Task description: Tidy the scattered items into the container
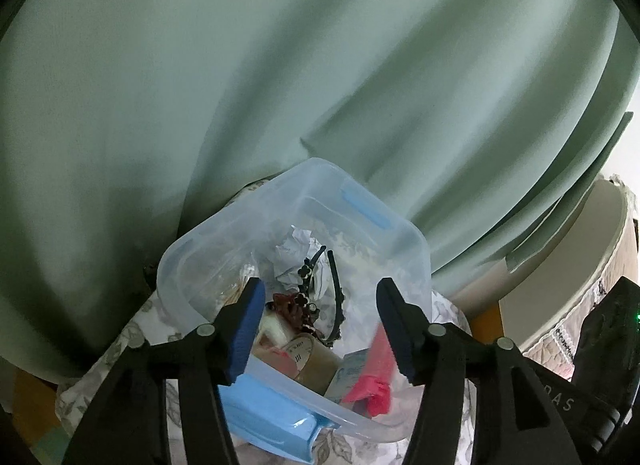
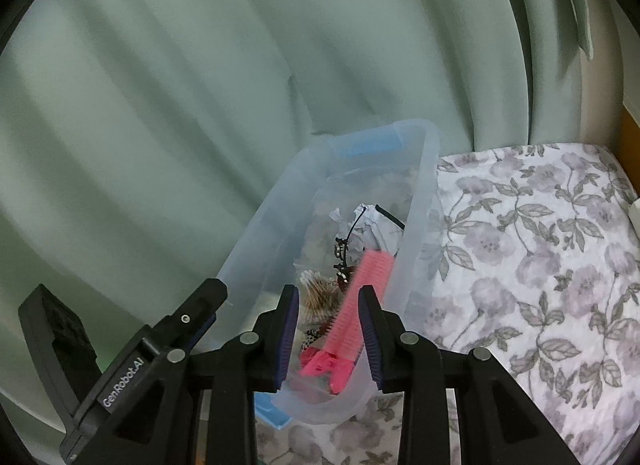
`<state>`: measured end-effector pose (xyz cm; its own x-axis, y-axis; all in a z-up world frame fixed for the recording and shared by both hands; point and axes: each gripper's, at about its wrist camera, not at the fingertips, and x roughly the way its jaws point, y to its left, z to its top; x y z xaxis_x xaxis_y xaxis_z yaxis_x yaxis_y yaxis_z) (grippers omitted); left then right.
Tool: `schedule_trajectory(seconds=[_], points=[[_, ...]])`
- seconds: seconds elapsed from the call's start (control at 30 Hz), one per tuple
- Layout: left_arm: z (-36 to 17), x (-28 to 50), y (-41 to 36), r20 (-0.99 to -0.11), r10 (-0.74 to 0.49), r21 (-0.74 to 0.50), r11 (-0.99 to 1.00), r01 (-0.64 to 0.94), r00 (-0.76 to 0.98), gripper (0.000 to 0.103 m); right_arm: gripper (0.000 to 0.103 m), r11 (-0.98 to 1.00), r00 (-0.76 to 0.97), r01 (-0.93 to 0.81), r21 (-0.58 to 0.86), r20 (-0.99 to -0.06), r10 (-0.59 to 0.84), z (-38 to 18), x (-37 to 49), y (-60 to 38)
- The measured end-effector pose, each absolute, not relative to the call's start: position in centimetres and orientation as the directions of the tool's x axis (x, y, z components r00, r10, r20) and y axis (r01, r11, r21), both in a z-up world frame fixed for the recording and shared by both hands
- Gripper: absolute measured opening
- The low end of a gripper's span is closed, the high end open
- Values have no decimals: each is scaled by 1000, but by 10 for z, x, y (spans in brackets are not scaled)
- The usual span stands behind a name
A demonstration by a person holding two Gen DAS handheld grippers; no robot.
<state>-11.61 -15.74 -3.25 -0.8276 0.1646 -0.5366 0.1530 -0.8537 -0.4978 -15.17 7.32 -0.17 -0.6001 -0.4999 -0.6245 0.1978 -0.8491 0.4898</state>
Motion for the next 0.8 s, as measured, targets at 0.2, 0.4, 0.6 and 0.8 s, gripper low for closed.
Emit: schedule_trajectory(seconds=[0.2, 0.4, 0.6, 0.8], points=[[-31, -118, -148, -554, 173, -479, -866, 142, -814, 71, 42, -851, -592, 179, 493, -637, -494, -5, -151, 80], [-27, -116, -138, -566, 184, -458, -881, 121, -804, 80, 58, -856, -590, 175, 486, -644, -487, -2, -146, 88], [-23, -114, -124, -596, 144, -380, -917, 120, -790, 87, 67, -883, -610, 134, 451, -664, -432, 3, -136, 104], [-20, -111, -104, -625, 127, -304, -948, 90, -770, 87, 67, -895, -625, 87, 438, -675, -391, 6, -128, 122]])
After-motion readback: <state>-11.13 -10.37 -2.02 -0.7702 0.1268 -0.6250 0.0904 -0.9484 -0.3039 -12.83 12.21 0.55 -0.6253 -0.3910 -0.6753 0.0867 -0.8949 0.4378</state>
